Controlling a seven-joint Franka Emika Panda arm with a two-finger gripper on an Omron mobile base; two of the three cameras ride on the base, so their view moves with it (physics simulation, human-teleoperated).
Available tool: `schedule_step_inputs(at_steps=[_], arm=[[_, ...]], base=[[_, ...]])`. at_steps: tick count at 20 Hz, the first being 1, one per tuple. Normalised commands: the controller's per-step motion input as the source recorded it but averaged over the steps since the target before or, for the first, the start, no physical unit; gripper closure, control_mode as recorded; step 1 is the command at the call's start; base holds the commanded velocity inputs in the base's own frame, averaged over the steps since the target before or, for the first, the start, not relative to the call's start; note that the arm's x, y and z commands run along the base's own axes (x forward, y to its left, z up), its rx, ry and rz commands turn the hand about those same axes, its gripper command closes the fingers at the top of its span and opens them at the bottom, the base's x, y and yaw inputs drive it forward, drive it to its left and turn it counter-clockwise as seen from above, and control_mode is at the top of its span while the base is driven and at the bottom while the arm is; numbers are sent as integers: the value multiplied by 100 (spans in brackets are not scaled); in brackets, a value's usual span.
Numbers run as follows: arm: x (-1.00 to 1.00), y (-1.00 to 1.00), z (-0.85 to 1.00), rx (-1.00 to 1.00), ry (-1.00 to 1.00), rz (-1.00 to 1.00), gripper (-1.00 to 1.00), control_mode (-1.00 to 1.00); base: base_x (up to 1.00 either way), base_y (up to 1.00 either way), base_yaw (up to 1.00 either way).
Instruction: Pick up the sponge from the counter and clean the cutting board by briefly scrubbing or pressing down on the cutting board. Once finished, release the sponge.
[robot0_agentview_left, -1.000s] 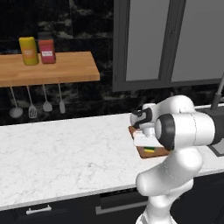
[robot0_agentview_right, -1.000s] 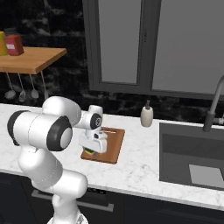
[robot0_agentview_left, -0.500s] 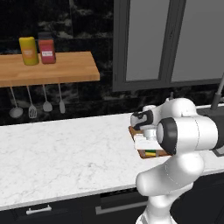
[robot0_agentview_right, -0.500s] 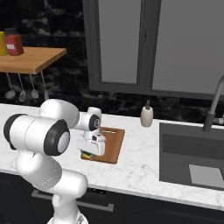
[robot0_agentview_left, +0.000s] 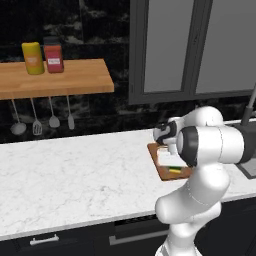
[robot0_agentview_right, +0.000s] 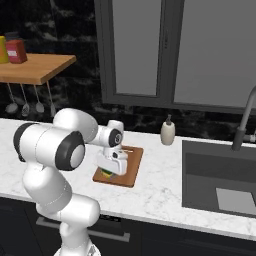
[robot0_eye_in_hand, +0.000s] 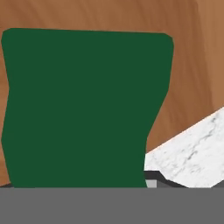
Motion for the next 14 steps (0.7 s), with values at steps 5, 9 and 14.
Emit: schedule_step_inputs(at_steps=[5,9,14], arm=[[45,-32,0,0,0,-4,100,-100],[71,-4,0,0,0,0,100,-100],[73,0,0,0,0,0,100,-100]], base=[[0,0,0],[0,0,0],[0,0,0]])
